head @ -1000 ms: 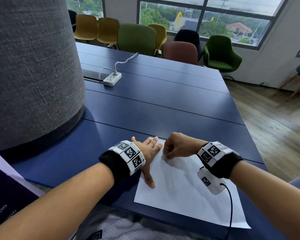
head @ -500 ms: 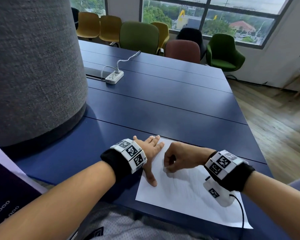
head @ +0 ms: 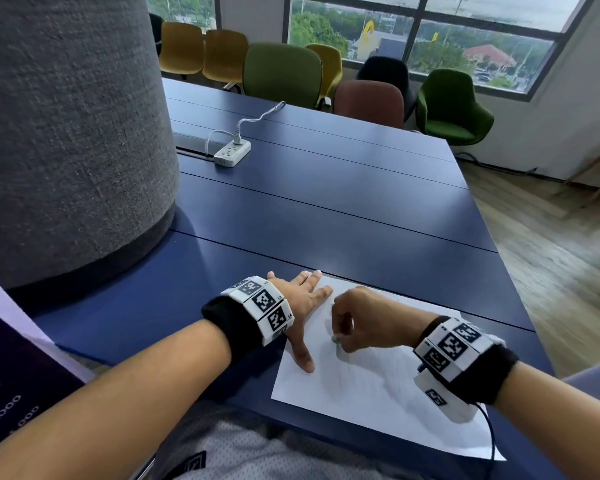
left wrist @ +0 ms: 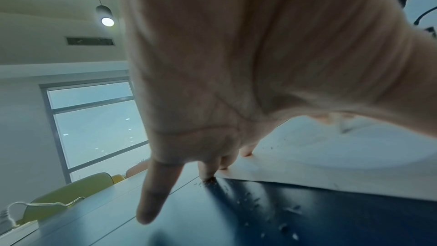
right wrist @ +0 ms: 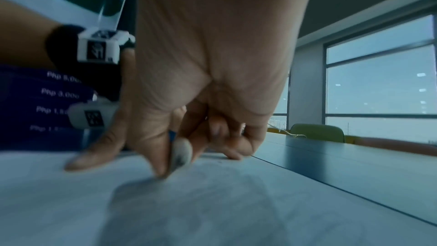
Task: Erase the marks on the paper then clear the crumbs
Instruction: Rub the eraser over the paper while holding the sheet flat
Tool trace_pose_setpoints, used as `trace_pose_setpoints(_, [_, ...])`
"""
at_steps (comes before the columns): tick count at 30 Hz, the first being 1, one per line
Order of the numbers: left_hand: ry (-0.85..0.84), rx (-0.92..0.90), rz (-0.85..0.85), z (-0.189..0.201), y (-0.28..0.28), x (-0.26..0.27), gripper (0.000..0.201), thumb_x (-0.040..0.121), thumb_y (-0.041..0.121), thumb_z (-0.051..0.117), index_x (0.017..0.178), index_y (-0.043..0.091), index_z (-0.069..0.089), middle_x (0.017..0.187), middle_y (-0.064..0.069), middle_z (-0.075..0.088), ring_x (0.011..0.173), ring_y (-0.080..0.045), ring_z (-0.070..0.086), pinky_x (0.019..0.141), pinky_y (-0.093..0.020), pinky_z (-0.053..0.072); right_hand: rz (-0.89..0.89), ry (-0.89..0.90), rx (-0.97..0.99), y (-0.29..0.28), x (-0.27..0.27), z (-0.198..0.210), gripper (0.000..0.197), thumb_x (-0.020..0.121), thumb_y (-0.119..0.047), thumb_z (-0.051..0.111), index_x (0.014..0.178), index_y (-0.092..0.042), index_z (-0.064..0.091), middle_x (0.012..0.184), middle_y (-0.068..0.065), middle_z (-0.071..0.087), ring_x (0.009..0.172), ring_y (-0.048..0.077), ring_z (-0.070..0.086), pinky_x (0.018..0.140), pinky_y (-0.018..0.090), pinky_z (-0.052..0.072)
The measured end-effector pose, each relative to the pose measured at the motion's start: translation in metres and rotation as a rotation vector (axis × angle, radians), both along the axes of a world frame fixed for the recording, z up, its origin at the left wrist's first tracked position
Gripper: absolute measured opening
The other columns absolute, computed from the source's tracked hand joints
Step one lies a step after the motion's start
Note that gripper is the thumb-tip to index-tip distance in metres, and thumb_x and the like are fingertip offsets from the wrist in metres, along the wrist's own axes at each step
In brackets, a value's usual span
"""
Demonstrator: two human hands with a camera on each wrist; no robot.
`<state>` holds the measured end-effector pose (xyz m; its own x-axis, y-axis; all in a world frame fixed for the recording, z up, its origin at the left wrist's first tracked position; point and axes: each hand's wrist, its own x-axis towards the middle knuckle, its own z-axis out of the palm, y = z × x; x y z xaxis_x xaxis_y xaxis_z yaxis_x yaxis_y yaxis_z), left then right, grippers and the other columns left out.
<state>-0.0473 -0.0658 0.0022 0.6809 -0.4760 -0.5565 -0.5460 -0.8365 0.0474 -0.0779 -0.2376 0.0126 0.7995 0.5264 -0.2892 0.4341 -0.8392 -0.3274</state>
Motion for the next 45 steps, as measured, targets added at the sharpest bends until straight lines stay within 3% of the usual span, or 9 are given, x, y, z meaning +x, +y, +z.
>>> trace_pose_setpoints(3, [-0.001,0.018,-0.002,0.001,-0.002,0.0,0.146,0.056,0.071,0.082,0.156,0.028,-0.016,0.162,0.0,-0.027,0.15,-0.019,-0.019,0.114,-0.068,0.002,-0.005,0.092,0.003,-0.002,0.002,0.001,0.008,0.075,-0.02,0.078,0.077,-0.017,0.071,0.072,-0.008,0.066,0.057,0.003,0.053,0.055,0.01,0.042])
trace_pose_setpoints(15, [0.004,0.018,-0.001,0.004,-0.002,-0.001,0.143,0.057,0.07,0.082,0.156,0.033,-0.015,0.162,0.0,-0.026,0.151,-0.019,-0.019,0.115,-0.066,0.0,-0.159,0.029,0.158,-0.012,0.009,-0.006,0.014,0.076,-0.02,0.078,0.067,-0.021,0.066,0.063,-0.011,0.064,0.054,0.002,0.053,0.057,0.015,0.044])
trace_pose_setpoints(20, [0.007,0.025,-0.004,0.003,-0.003,-0.001,0.145,0.056,0.07,0.082,0.155,0.033,-0.017,0.162,0.0,-0.027,0.15,-0.019,-0.021,0.114,-0.068,0.001,-0.028,0.197,0.106,-0.004,-0.006,0.001,0.01,0.076,-0.02,0.078,0.072,-0.02,0.069,0.064,-0.012,0.062,0.051,-0.002,0.051,0.053,0.011,0.041])
trace_pose_setpoints(24, [0.004,0.008,0.001,0.002,-0.002,-0.001,0.145,0.056,0.07,0.083,0.155,0.034,-0.016,0.162,0.0,-0.027,0.15,-0.018,-0.02,0.115,-0.066,0.001,-0.151,0.066,0.175,-0.007,0.005,-0.003,0.01,0.075,-0.019,0.079,0.073,-0.013,0.071,0.064,-0.01,0.063,0.053,0.001,0.052,0.056,0.013,0.042])
trace_pose_setpoints(29, [0.011,0.017,-0.001,0.003,-0.003,-0.001,0.144,0.056,0.07,0.083,0.155,0.035,-0.017,0.162,0.001,-0.028,0.15,-0.017,-0.021,0.115,-0.066,0.001,0.016,0.322,0.073,0.0,-0.014,0.005,0.011,0.075,-0.019,0.08,0.081,-0.013,0.074,0.076,-0.007,0.071,0.061,0.0,0.057,0.059,0.011,0.045])
trace_pose_setpoints(33, [0.005,0.022,-0.002,0.004,-0.003,-0.001,0.144,0.056,0.07,0.082,0.155,0.034,-0.017,0.162,0.001,-0.028,0.15,-0.018,-0.02,0.117,-0.065,0.003,-0.103,0.166,0.139,-0.004,-0.007,0.003,0.01,0.076,-0.022,0.08,0.078,-0.015,0.074,0.067,-0.011,0.065,0.053,-0.002,0.052,0.055,0.011,0.041])
trace_pose_setpoints(37, [0.01,0.014,0.004,0.004,-0.002,-0.003,0.143,0.057,0.068,0.083,0.155,0.035,-0.016,0.162,0.001,-0.028,0.15,-0.018,-0.02,0.118,-0.063,0.005,0.039,0.367,0.081,0.002,-0.022,0.006,0.01,0.075,-0.016,0.08,0.083,-0.013,0.075,0.067,-0.014,0.065,0.056,-0.004,0.055,0.057,0.007,0.041])
trace_pose_setpoints(42, [0.007,0.012,-0.003,0.007,-0.002,-0.004,0.142,0.059,0.067,0.083,0.155,0.034,-0.016,0.162,0.002,-0.029,0.15,-0.017,-0.019,0.119,-0.057,0.008,-0.085,0.215,0.129,-0.002,-0.015,0.004,0.009,0.076,-0.02,0.08,0.08,-0.016,0.074,0.065,-0.013,0.063,0.053,-0.002,0.052,0.054,0.01,0.041])
trace_pose_setpoints(45, [0.001,0.018,-0.001,0.005,-0.003,-0.003,0.142,0.058,0.068,0.083,0.155,0.034,-0.015,0.162,0.002,-0.028,0.15,-0.017,-0.019,0.119,-0.058,0.009,0.016,0.333,0.095,0.0,-0.024,0.004,0.01,0.076,-0.019,0.081,0.082,-0.014,0.075,0.066,-0.014,0.064,0.054,-0.003,0.054,0.055,0.009,0.041])
